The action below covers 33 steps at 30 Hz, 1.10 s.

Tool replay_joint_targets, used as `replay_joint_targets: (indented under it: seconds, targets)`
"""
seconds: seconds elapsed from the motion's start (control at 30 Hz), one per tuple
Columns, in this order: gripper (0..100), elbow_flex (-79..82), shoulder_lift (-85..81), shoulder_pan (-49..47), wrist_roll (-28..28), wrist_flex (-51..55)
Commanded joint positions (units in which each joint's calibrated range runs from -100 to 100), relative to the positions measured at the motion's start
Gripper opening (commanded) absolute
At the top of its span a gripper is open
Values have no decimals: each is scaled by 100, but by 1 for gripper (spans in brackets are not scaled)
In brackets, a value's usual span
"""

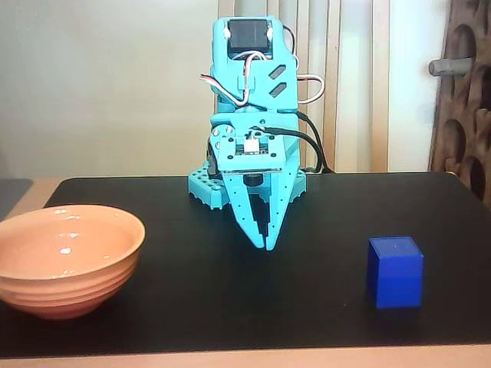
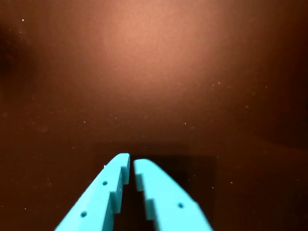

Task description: Place the blue cube in the orange bowl.

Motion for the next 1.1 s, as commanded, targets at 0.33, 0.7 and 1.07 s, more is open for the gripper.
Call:
replay_joint_targets:
  seconds: [0.33,0.7,1.07]
  targets:
    - [29,54,-102,46,21,54]
    - [35,54,-102,46,21,36]
    - [35,54,-110,87,16,45]
